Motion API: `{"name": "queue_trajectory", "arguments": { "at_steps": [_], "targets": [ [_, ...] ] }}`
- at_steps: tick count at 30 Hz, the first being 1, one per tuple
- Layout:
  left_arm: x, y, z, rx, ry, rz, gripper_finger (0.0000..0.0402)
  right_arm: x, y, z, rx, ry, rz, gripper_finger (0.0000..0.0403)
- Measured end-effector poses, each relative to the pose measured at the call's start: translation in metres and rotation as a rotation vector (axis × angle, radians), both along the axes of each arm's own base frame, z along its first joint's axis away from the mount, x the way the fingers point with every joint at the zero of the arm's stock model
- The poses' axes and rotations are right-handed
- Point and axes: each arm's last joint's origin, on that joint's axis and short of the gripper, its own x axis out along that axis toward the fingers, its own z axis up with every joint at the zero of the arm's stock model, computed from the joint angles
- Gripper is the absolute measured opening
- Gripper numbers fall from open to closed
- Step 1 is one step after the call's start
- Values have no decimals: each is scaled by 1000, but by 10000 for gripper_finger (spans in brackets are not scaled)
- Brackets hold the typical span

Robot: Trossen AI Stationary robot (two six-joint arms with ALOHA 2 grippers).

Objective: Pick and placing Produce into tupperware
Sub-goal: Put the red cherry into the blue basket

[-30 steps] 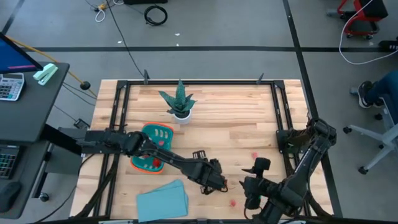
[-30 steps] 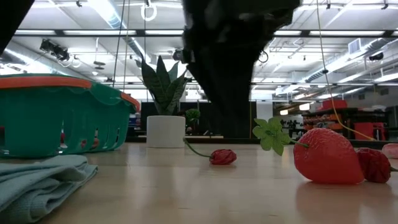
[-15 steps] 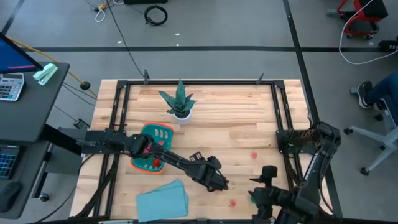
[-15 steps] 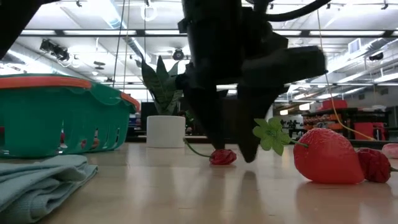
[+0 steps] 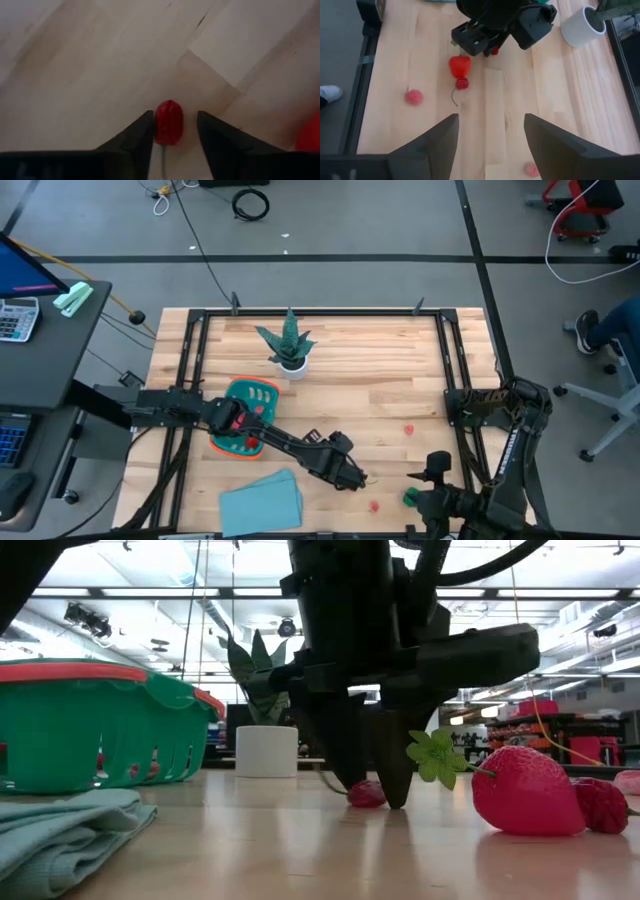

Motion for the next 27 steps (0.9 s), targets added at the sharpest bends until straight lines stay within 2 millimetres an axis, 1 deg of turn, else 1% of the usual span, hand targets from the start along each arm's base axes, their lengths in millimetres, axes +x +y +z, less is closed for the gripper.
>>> {"name": "queue_trajectory", "arguments": {
  "at_steps": [7, 9, 12, 14, 16, 18, 21, 22, 23, 24, 27],
  "targets": [
    [1, -4, 0, -23, -45, 65, 22, 0, 0, 0, -12, 6, 14, 235],
    [1, -4, 0, -18, -63, 88, 15, 0, 0, 0, -12, 6, 15, 235],
    [2, -9, 4, 1, -78, 63, 23, 0, 0, 0, -14, 7, 16, 235],
    [4, -13, 11, 19, -99, 46, 21, 0, 0, 0, -19, 9, 23, 235],
    [1, -16, 27, 79, -99, 30, 12, 0, 0, 0, -29, 14, 35, 235],
    [-6, -17, 48, 173, -91, 23, 12, 0, 0, 0, -40, 20, 48, 235],
    [-26, -9, 75, 291, -87, 63, 13, 0, 0, 0, -37, 18, 44, 235],
    [-34, -4, 87, 318, -80, 100, 13, 0, 0, 0, -31, 16, 37, 235],
    [-43, 0, 98, 326, -71, 143, 12, 0, 0, 0, -22, 11, 26, 235],
    [-46, 3, 106, 323, -91, 181, 12, 0, 0, 0, -13, 6, 15, 235],
    [-57, 8, 128, 314, -122, 143, 12, 0, 0, 0, 13, -7, -15, 235]
  ]
}}
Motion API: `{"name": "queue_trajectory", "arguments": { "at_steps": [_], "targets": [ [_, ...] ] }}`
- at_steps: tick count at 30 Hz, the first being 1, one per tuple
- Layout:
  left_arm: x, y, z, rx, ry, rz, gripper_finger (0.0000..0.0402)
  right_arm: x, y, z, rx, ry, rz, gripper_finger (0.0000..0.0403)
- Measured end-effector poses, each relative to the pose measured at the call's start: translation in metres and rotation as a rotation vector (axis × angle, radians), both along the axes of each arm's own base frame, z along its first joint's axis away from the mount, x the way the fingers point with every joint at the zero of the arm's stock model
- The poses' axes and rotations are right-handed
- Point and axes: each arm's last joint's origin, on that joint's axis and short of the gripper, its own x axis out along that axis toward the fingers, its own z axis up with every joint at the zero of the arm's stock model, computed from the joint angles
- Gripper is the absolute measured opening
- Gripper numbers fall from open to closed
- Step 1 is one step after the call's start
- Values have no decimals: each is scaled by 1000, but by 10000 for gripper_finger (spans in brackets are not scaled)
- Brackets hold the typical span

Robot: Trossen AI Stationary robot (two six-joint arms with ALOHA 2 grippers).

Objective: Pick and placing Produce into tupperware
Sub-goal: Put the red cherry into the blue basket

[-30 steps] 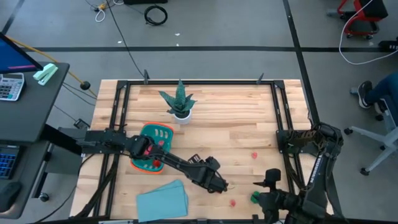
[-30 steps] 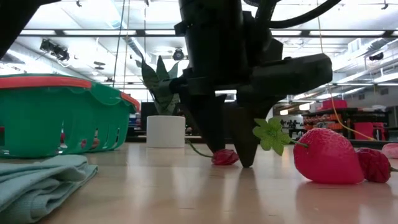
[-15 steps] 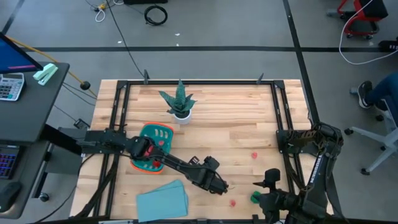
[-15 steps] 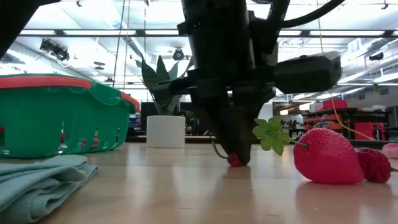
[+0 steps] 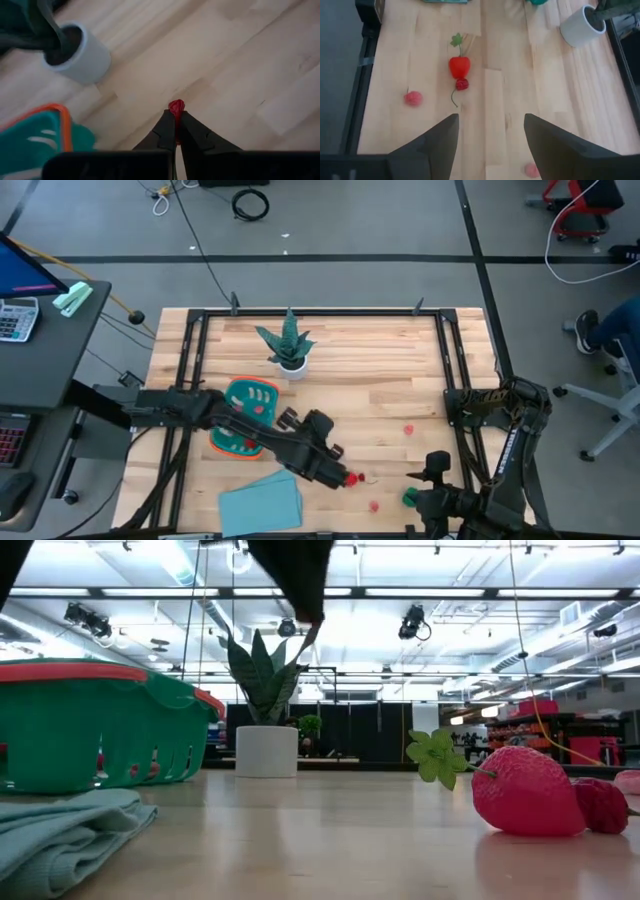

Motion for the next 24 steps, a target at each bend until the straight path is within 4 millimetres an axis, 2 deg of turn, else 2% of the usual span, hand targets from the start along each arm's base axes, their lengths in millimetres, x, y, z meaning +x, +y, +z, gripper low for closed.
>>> {"name": "queue_trajectory", "arguments": {
  "at_steps": [7, 11, 14, 17, 20, 24],
  "targets": [
    [-25, 11, 44, 25, -90, -4, 17, -1, 1, 0, 32, 0, -19, 235],
    [-42, 20, 59, 22, -83, -19, 12, -4, 3, 0, 55, -2, -34, 235],
    [-63, 24, 69, 22, -44, -76, 12, -8, 5, 0, 70, -1, -38, 235],
    [-93, 30, 78, -43, -30, -82, 12, -13, 8, -1, 98, -10, -51, 235],
    [-125, 33, 74, -132, 10, -58, 18, -19, 11, -1, 135, -24, -73, 235],
    [-168, 30, 51, -270, 110, 15, 13, -23, 13, -1, 182, -45, -115, 235]
  ]
}}
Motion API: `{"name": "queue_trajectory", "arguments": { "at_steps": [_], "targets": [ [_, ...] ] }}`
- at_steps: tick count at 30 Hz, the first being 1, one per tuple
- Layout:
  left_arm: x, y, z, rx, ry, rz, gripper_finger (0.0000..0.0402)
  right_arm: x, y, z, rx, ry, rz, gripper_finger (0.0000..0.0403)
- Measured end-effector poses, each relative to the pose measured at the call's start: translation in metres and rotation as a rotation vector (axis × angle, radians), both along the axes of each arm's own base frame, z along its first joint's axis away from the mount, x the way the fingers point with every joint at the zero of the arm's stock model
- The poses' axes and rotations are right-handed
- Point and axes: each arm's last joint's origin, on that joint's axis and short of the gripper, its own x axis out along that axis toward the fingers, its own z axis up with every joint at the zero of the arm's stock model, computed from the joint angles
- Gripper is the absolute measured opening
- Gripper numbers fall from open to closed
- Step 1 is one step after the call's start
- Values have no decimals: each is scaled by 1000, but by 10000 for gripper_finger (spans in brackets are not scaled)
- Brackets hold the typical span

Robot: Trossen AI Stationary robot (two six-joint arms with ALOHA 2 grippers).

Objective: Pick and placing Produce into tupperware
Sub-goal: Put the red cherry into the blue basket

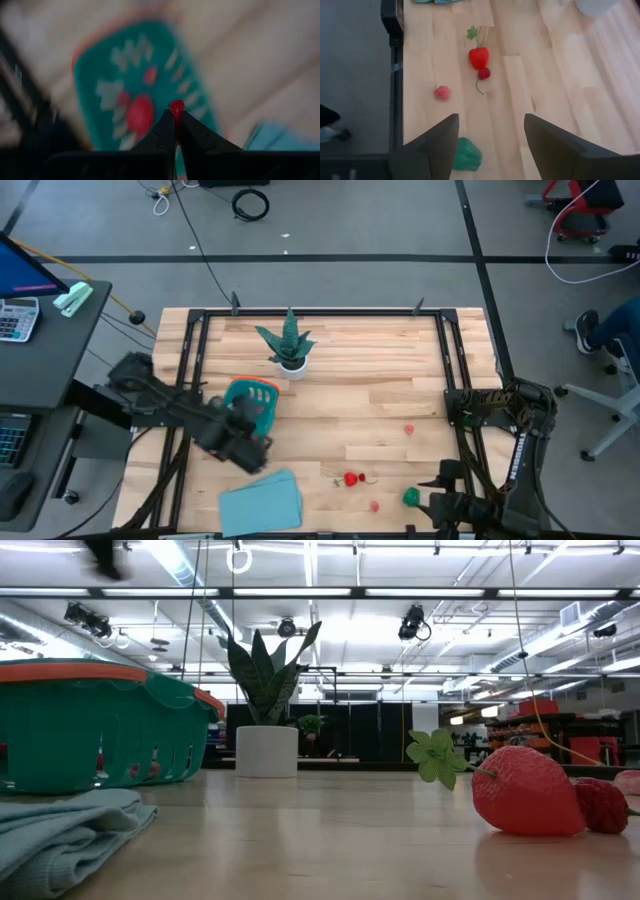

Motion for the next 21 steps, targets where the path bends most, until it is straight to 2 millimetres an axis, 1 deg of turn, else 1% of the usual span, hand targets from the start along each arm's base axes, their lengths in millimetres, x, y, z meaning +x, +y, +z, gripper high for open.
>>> {"name": "queue_trajectory", "arguments": {
  "at_steps": [2, 5, 10, 13, 14, 17, 21],
  "targets": [
    [-18, -2, -13, -80, 62, 35, 12, -1, 1, 0, 16, -7, -16, 235],
    [-30, -7, -33, -140, 78, 19, 15, -1, 1, 0, 28, -12, -29, 235],
    [-29, -11, -69, -173, 48, -85, 42, -1, 1, 0, 29, -13, -31, 235],
    [-25, -5, -88, -161, 69, -108, 54, -1, 1, 0, 31, -14, -32, 235],
    [-26, -1, -92, -151, 84, -89, 60, -1, 1, 0, 30, -14, -32, 235],
    [-25, 12, -96, -125, 118, -21, 87, 0, 0, 0, 21, -11, -21, 235],
    [-18, 23, -96, -123, 122, 18, 137, 1, 0, 0, -10, 10, 15, 235]
  ]
}}
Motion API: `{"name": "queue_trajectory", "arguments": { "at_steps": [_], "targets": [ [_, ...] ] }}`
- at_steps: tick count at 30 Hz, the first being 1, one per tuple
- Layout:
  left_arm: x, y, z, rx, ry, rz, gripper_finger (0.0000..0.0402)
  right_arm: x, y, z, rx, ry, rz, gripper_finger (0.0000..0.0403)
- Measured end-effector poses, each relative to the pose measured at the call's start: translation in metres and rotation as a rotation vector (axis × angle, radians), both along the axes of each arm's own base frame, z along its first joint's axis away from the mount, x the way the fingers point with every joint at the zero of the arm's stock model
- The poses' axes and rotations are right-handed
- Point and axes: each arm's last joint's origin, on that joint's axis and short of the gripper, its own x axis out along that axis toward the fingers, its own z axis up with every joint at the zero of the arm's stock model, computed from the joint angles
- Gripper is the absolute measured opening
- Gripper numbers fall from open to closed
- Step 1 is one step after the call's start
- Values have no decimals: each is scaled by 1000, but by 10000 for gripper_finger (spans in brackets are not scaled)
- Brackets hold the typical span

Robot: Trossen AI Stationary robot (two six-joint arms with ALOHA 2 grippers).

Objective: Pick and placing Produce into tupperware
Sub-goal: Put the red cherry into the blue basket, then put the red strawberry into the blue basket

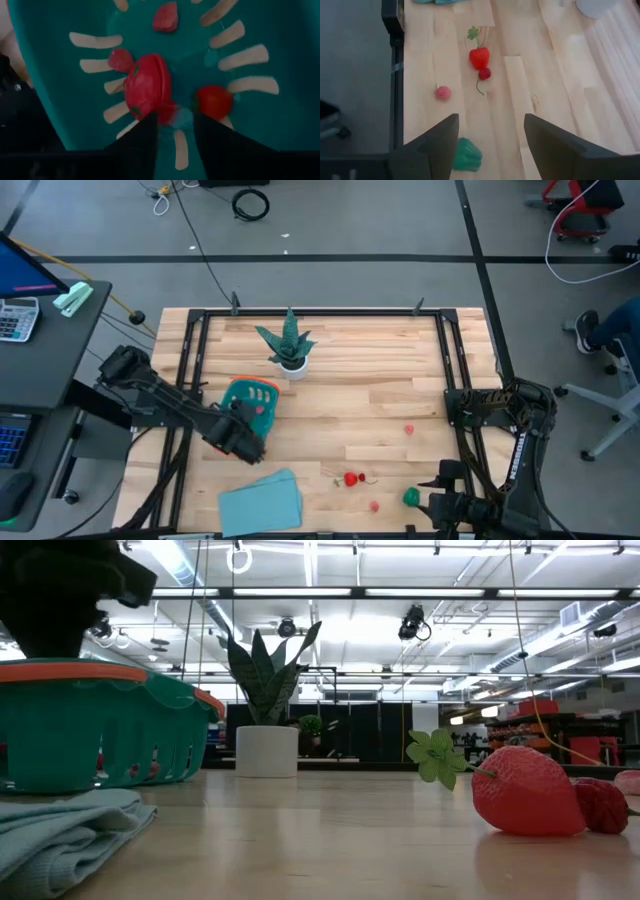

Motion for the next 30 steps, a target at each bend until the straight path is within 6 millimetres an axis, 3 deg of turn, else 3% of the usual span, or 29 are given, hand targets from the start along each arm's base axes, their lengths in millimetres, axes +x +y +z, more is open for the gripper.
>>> {"name": "queue_trajectory", "arguments": {
  "at_steps": [8, 14, 21, 26, 30],
  "targets": [
    [10, 2, 0, -37, -62, -7, 226, 13, -2, -4, 9, 1, 7, 231],
    [25, -5, 5, -103, -193, -89, 238, 41, 1, -39, 141, -42, 10, 216],
    [45, -4, 43, -120, -294, -180, 224, 81, -24, -82, 189, -42, 6, 221],
    [57, -3, 74, -137, -405, -221, 218, 115, -53, -88, 185, -25, -20, 238],
    [63, -5, 86, -112, -475, -287, 218, 142, -61, -84, 191, -100, 71, 250]
  ]
}}
